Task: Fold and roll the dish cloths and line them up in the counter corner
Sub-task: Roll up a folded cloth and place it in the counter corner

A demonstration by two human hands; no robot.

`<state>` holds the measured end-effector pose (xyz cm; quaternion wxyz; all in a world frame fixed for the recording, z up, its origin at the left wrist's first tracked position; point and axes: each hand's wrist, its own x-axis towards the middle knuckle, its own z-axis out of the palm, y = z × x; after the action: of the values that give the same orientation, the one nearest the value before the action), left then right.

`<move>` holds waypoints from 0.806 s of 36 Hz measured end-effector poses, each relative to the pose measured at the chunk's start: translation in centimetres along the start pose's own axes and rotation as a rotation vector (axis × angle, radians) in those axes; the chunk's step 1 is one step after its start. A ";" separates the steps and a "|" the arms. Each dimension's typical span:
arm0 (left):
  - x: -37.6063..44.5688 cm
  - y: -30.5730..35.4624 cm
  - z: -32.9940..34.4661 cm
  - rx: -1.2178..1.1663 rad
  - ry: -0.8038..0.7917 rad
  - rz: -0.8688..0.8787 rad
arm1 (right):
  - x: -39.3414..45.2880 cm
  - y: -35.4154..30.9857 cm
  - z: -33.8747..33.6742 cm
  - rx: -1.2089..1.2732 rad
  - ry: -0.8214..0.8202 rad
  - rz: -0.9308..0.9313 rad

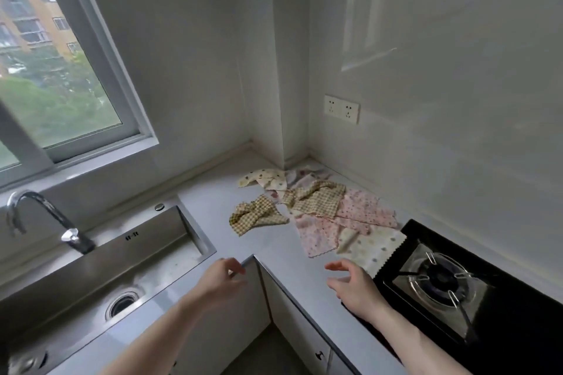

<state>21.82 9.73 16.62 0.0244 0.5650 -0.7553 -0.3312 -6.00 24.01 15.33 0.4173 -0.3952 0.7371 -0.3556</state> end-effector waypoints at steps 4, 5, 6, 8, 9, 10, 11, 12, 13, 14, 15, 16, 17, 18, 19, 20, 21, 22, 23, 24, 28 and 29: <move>5.4 -0.4 -1.3 0.048 -0.024 0.073 | 2.4 -0.6 0.1 -0.005 0.078 0.028; 6.8 -0.6 -1.5 0.063 -0.037 0.092 | 3.0 -1.0 0.3 0.001 0.094 0.028; 8.2 -0.9 -1.8 0.079 -0.052 0.110 | 3.7 -1.3 0.6 0.006 0.110 0.030; 11.1 -1.5 -2.4 0.110 -0.084 0.140 | 5.0 -2.2 1.4 0.023 0.146 0.044; 12.5 -2.0 -2.7 0.120 -0.102 0.152 | 5.7 -2.6 2.0 0.033 0.162 0.059; 13.9 -2.5 -3.1 0.133 -0.119 0.166 | 6.4 -2.9 2.7 0.040 0.175 0.076; 15.2 -3.1 -3.4 0.151 -0.136 0.181 | 7.0 -3.3 3.4 0.042 0.190 0.092; 16.3 -3.6 -3.8 0.174 -0.153 0.198 | 7.7 -3.6 4.2 0.038 0.203 0.103; 17.5 -4.2 -4.0 0.194 -0.169 0.221 | 8.5 -4.0 5.0 0.032 0.215 0.108; 18.6 -4.7 -4.2 0.211 -0.183 0.242 | 9.2 -4.1 5.8 0.027 0.224 0.112; 19.7 -5.2 -4.3 0.220 -0.192 0.264 | 10.0 -4.4 6.5 0.021 0.232 0.118; 20.7 -5.7 -4.4 0.229 -0.196 0.284 | 10.7 -4.5 7.2 0.018 0.244 0.122; 21.6 -6.2 -4.4 0.233 -0.195 0.303 | 11.3 -4.6 7.8 0.012 0.260 0.127; 22.8 -6.9 -4.3 0.230 -0.191 0.315 | 12.2 -4.4 8.5 0.003 0.272 0.137; 23.6 -7.4 -4.1 0.227 -0.180 0.330 | 12.7 -4.2 9.1 -0.002 0.281 0.142; 24.0 -7.6 -4.0 0.221 -0.163 0.339 | 12.8 -3.9 9.4 -0.012 0.285 0.147; 24.8 -8.1 -3.7 0.214 -0.151 0.341 | 13.3 -3.5 10.0 -0.028 0.284 0.154; 25.7 -8.5 -3.2 0.210 -0.139 0.343 | 14.0 -3.0 10.6 -0.045 0.280 0.162; 26.5 -8.9 -2.7 0.207 -0.126 0.348 | 14.8 -2.5 11.0 -0.062 0.278 0.163; 27.4 -9.3 -2.1 0.205 -0.117 0.352 | 15.6 -2.0 11.4 -0.078 0.280 0.162; 30.2 -11.5 0.9 0.249 -0.108 0.334 | 18.8 0.4 12.6 -0.153 0.290 0.147; 30.8 -12.2 1.7 0.262 -0.099 0.326 | 19.5 1.0 12.9 -0.169 0.298 0.133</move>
<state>20.23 -18.04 -1.51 -0.0332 0.4165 -0.8737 -0.2492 -1.33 4.82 2.83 0.2914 -0.3221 0.8425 -0.3186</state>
